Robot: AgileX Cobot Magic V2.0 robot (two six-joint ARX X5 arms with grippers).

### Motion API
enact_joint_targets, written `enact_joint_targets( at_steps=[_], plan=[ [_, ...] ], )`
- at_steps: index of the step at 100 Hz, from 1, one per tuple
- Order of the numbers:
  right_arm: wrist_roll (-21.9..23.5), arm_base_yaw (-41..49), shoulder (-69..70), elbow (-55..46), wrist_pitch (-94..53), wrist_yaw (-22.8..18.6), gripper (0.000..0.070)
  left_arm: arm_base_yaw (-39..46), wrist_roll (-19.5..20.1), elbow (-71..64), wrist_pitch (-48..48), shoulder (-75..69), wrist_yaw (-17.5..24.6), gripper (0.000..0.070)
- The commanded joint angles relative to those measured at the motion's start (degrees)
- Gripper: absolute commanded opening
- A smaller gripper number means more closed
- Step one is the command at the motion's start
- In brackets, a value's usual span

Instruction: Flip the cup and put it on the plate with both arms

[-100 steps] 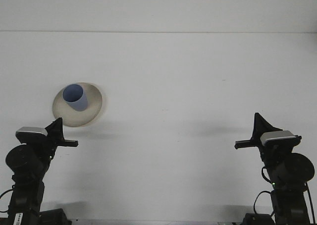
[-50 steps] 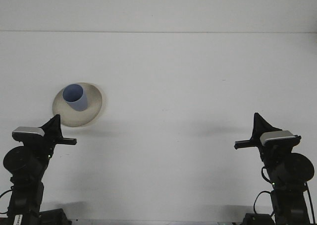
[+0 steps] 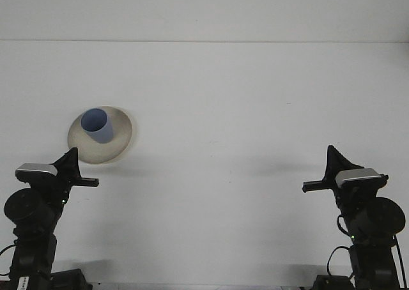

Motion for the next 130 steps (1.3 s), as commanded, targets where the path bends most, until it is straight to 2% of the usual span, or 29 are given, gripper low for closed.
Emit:
enact_joint_targets(
  at_steps=[1, 13, 25, 35, 59, 67, 91, 98, 130],
  plan=[
    [0.1, 0.0, 0.0, 0.1, 0.7, 0.0, 0.0003, -0.4, -0.3, 0.8, 0.3, -0.3, 0.2, 0.0014],
    [0.1, 0.0, 0.0, 0.1, 0.7, 0.0, 0.0003, -1.7, 0.3, 0.6, 0.5, -3.4, 0.0, 0.0013],
    [0.1, 0.0, 0.0, 0.1, 0.7, 0.0, 0.0003, -3.3, 4.5, -2.3, 0.5, -8.9, -5.8, 0.0014],
    [0.1, 0.0, 0.0, 0.1, 0.7, 0.0, 0.0003, -4.6, 5.2, -7.8, 0.3, -15.2, -9.7, 0.0014],
    [0.1, 0.0, 0.0, 0.1, 0.7, 0.0, 0.0003, -6.4, 3.9, -20.9, -4.1, -30.8, -9.7, 0.0014],
    [0.1, 0.0, 0.0, 0.1, 0.7, 0.0, 0.0003, -6.9, 3.3, -22.9, -5.9, -34.2, -11.1, 0.0014],
    [0.1, 0.0, 0.0, 0.1, 0.7, 0.0, 0.0003, -7.6, 1.3, -26.6, -3.5, -34.1, -12.0, 0.0015],
    [0.1, 0.0, 0.0, 0.1, 0.7, 0.0, 0.0003, -7.9, -0.4, -26.6, -3.6, -34.1, -11.5, 0.0015],
    [0.1, 0.0, 0.0, 0.1, 0.7, 0.0, 0.0003, -7.9, -0.3, -26.6, -3.6, -34.0, -11.6, 0.0015]
  ],
)
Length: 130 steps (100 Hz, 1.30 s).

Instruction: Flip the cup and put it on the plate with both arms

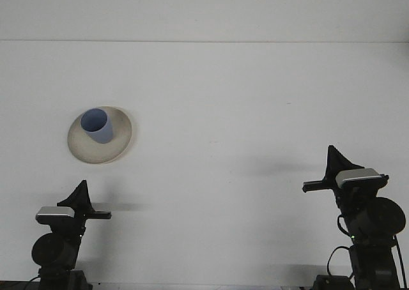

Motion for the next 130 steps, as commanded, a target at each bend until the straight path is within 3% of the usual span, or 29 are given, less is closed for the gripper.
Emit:
enact_joint_targets(
  at_steps=[1, 36, 56, 78, 100, 130],
  plan=[
    [0.1, 0.0, 0.0, 0.1, 0.7, 0.0, 0.0003, 0.0, -0.3, -1.2, 0.7, -0.1, 0.0, 0.0015],
    [0.0, 0.0, 0.0, 0.1, 0.7, 0.0, 0.0003, 0.0, -0.3, -1.2, 0.7, -0.1, 0.0, 0.0015],
    [-8.2, 0.2, -1.7, -0.8, 1.0, 2.7, 0.0003, 0.0, -0.3, -1.2, 0.7, -0.1, 0.0, 0.0015],
    [-16.6, 0.9, -14.7, -14.9, 6.5, 3.2, 0.0003, 0.0, -0.3, -1.2, 0.7, -0.1, 0.0, 0.0015],
    [-18.7, 1.3, -31.4, -27.6, 2.4, 7.6, 0.0003, 0.0, -0.3, -1.2, 0.7, -0.1, 0.0, 0.0015],
    [-19.0, 1.6, -31.1, -31.7, 4.5, 8.6, 0.0003, 0.0, -0.3, -1.1, 0.3, -0.1, 0.0, 0.0015]
  ],
)
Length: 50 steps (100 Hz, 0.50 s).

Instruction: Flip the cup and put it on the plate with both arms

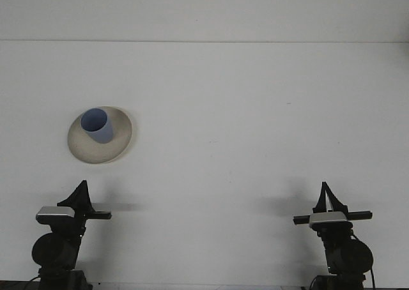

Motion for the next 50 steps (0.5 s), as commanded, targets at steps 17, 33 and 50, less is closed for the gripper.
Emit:
enact_joint_targets(
  at_steps=[17, 33, 50],
  plan=[
    [-0.6, 0.1, -0.1, -0.1, 2.2, 0.0, 0.0003, 0.0, -0.3, -1.1, 0.6, -0.1, 0.0, 0.0015],
    [-0.6, 0.1, -0.1, -0.1, 2.2, 0.0, 0.0003, 0.0, -0.3, -1.1, 0.6, -0.1, 0.0, 0.0015],
    [-0.6, 0.1, -0.1, -0.1, 2.2, 0.0, 0.0003, 0.0, -0.3, -1.1, 0.6, -0.1, 0.0, 0.0015]
  ],
)
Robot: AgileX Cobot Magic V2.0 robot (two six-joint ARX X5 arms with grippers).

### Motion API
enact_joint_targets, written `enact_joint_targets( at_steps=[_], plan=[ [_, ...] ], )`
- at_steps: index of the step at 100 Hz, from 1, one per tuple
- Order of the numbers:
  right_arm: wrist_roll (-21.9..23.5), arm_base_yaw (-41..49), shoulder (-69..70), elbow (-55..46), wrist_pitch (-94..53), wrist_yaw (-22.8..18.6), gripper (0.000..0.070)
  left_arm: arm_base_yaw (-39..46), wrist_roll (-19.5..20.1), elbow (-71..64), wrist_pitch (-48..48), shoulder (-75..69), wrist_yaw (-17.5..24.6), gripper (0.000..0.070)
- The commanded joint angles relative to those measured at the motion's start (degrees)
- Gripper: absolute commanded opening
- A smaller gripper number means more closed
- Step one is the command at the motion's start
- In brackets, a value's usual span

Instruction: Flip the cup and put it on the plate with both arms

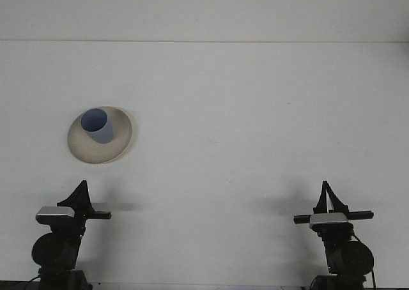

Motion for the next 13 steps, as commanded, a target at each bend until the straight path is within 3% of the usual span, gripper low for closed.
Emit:
enact_joint_targets(
  at_steps=[1, 13],
  plan=[
    [-0.3, 0.1, 0.0, -0.1, 0.6, 0.0, 0.0003, 0.0, -0.2, -1.1, 0.6, -0.1, 0.0, 0.0015],
    [-0.3, 0.1, 0.0, -0.1, 0.6, 0.0, 0.0003, 0.0, -0.3, -1.1, 0.6, -0.1, 0.0, 0.0015]
  ],
)
